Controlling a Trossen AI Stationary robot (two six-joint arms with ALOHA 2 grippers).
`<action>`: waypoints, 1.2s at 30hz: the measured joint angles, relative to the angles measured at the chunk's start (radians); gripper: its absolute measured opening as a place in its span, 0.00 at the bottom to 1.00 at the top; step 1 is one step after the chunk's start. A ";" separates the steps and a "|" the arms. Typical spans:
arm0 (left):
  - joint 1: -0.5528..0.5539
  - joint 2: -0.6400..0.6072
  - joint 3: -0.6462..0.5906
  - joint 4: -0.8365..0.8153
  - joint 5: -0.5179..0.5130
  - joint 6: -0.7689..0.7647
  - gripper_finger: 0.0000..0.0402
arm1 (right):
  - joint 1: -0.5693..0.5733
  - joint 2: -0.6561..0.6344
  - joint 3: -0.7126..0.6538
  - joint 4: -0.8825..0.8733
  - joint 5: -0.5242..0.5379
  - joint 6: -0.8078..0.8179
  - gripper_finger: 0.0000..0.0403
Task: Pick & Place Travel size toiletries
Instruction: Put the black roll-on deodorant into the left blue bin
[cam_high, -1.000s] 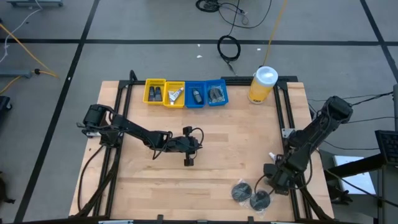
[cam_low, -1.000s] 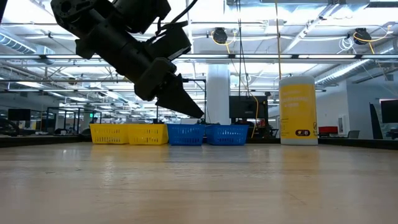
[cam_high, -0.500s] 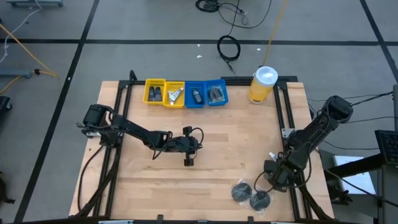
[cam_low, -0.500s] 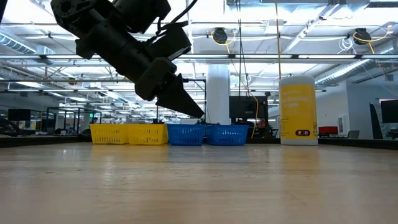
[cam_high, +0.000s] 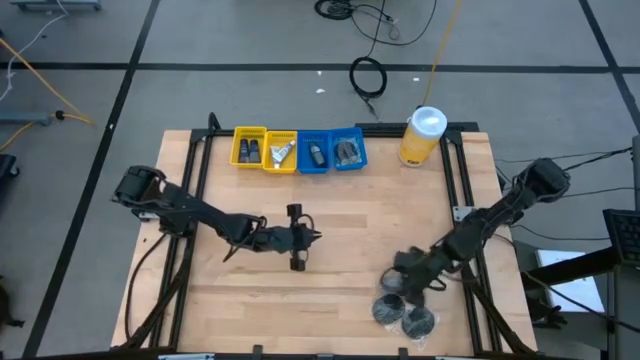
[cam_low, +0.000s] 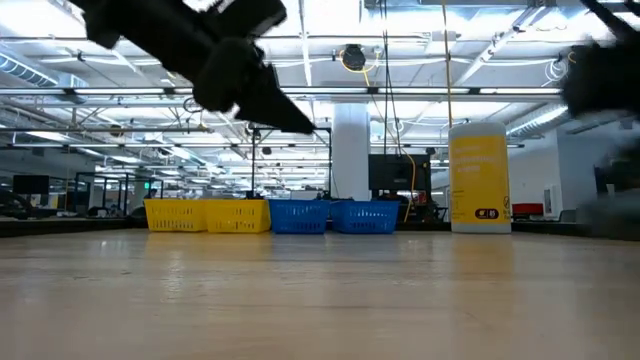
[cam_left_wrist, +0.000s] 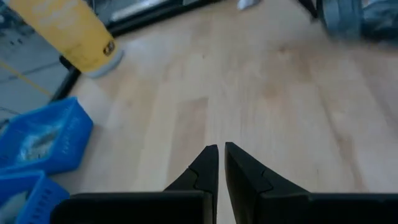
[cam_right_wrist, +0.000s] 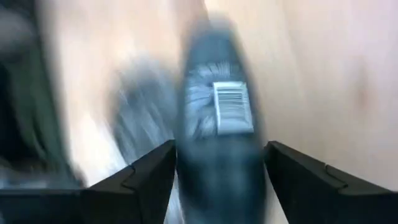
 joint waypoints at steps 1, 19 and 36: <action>-0.009 -0.009 0.001 -0.003 -0.007 0.005 0.08 | -0.018 -0.003 0.002 0.069 0.034 -0.051 0.59; -0.120 -0.112 0.000 -0.126 -0.219 0.049 0.08 | -0.275 0.018 0.002 0.563 0.169 -0.818 0.37; -0.039 -0.084 0.000 -0.142 -0.206 -0.131 0.08 | -0.184 0.439 0.105 0.768 -0.020 -0.975 0.88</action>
